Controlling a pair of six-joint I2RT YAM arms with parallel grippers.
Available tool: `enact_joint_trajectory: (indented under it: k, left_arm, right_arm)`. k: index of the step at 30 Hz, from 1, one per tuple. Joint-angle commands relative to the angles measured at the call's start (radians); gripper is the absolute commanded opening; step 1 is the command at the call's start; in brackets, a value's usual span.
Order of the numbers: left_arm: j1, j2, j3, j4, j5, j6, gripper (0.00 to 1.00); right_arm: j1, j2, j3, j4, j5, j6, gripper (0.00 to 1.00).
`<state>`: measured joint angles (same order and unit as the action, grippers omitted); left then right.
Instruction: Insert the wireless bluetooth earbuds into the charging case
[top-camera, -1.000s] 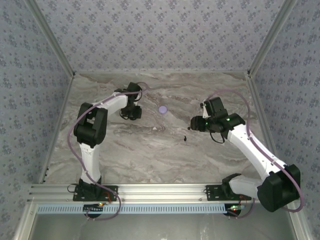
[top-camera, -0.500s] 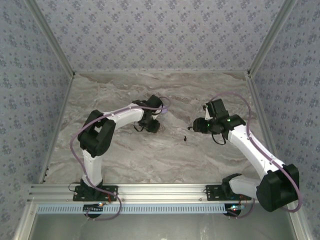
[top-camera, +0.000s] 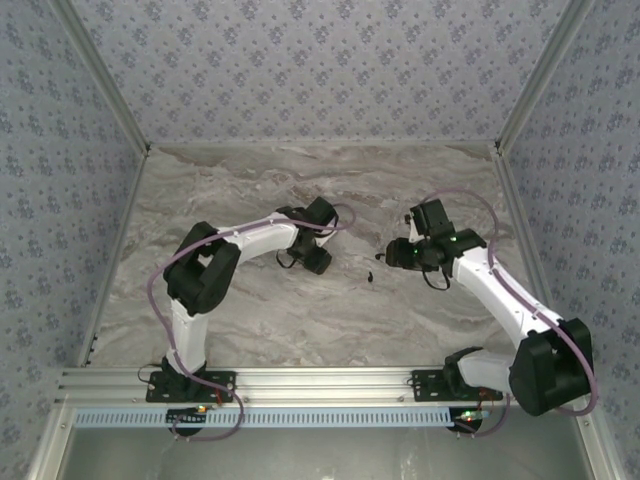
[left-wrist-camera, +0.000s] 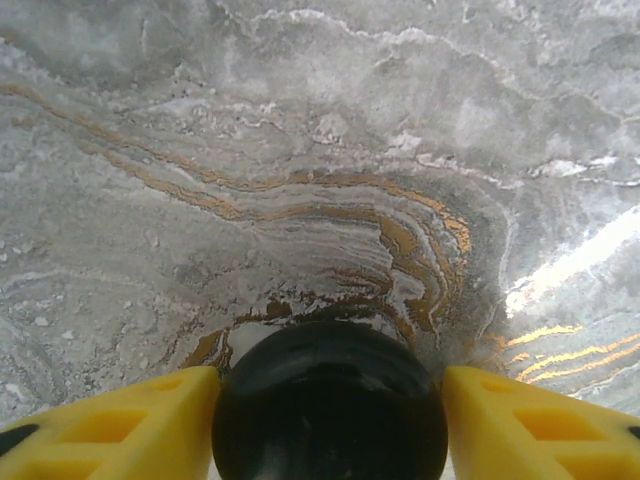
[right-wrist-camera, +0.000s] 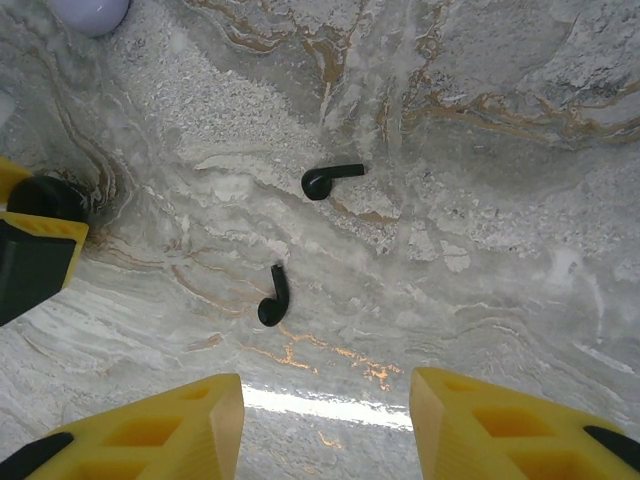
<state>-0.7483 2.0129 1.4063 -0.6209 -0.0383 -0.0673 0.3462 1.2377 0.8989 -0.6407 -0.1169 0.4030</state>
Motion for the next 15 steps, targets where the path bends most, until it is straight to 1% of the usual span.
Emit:
enact_joint_trajectory:
  k: [1,4,8,11,15]
  left_arm:
    - [-0.005,-0.008,0.031,0.0,-0.011,0.019,0.65]
    - [-0.005,-0.041,0.025,-0.002,-0.027,0.009,0.68]
    - [0.016,-0.154,-0.025,0.036,-0.016,-0.059,0.7]
    - [0.053,-0.271,-0.109,0.093,0.007,-0.155,0.69]
    - [0.129,-0.453,-0.296,0.224,0.078,-0.314,0.67]
  right_arm:
    - [-0.01,0.02,-0.005,0.014,-0.024,0.0,0.5]
    - [-0.01,0.039,-0.003,0.029,-0.047,-0.002,0.5]
    - [-0.008,0.085,0.009,0.064,-0.11,-0.02,0.5]
    - [0.0,0.138,0.027,0.1,-0.166,-0.03,0.5]
    - [0.022,0.243,0.073,0.155,-0.24,-0.027,0.5]
